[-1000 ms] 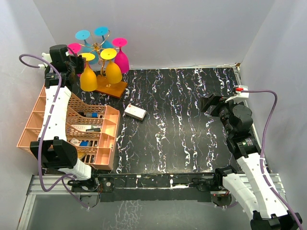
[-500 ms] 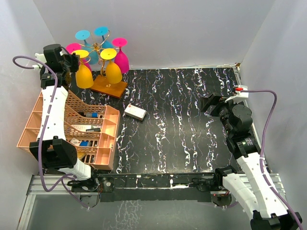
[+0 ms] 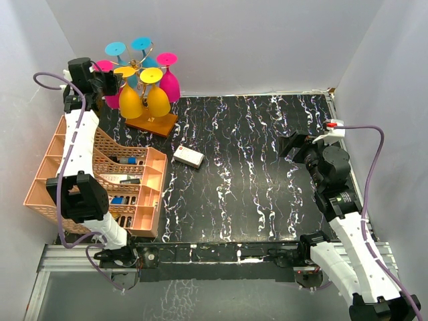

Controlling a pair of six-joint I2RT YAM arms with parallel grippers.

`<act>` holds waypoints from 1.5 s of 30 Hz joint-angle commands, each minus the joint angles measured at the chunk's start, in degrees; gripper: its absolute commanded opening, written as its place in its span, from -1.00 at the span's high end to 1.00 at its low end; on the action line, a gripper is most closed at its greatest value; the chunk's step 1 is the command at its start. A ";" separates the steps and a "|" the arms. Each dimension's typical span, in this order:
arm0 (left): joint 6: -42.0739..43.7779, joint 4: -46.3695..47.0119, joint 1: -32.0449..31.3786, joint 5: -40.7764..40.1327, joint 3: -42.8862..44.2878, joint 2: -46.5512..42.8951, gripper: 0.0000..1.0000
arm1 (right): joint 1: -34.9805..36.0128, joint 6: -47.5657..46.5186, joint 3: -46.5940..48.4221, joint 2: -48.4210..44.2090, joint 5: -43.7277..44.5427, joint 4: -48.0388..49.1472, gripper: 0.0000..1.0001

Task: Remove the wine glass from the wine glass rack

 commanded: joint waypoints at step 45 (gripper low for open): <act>-0.37 32.75 -5.70 17.96 -21.37 -31.78 1.00 | 4.55 6.23 5.68 9.79 -10.73 0.73 -0.96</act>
